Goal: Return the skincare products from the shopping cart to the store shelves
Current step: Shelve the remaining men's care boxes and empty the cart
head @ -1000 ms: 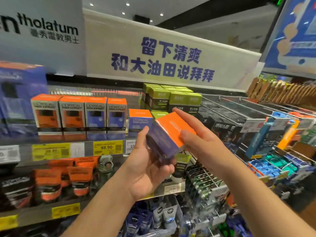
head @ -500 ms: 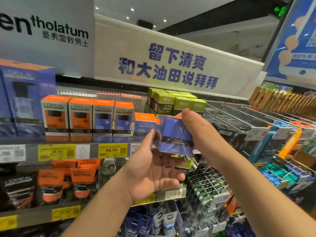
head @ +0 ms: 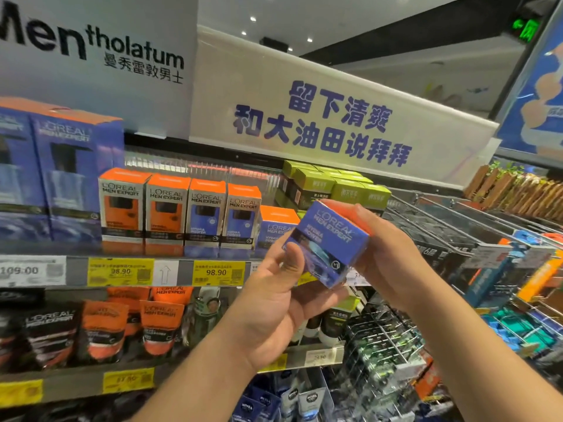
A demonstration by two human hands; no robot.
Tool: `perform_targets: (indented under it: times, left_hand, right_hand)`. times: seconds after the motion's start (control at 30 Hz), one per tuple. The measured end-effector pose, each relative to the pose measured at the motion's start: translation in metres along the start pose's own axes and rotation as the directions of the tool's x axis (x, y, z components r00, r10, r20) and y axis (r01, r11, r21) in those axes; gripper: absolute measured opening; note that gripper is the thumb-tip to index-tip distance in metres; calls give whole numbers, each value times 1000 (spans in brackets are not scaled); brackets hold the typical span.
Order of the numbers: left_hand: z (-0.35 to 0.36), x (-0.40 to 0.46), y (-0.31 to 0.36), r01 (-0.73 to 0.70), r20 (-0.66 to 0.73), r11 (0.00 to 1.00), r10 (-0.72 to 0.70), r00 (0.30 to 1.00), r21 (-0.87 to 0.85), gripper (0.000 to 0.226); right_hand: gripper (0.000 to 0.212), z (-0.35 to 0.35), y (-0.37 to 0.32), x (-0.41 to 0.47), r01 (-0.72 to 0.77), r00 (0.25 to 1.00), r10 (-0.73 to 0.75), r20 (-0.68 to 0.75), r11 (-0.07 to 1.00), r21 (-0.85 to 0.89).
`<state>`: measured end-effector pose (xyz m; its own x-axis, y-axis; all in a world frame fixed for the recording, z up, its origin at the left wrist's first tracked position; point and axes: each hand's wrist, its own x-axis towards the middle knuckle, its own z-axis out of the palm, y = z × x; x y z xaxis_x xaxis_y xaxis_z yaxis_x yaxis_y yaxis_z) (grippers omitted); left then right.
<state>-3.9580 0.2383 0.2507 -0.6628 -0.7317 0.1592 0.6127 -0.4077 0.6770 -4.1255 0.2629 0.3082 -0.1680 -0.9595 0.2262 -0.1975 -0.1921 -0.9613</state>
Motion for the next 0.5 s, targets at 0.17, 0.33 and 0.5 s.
perform_targets:
  times: [0.17, 0.33, 0.5]
  left_hand:
    - [-6, 5, -5, -57, 2, 998, 57, 998, 25, 75]
    - [-11, 13, -10, -64, 13, 998, 64, 998, 16, 78]
    - [-12, 18, -9, -50, -28, 996, 52, 998, 69, 84]
  right_hand:
    - [51, -3, -3, 3, -17, 996, 26, 86, 995, -102]
    - [63, -7, -6, 7, 14, 987, 8, 160, 991, -133]
    - [53, -21, 0, 12, 60, 984, -26, 179, 980, -188]
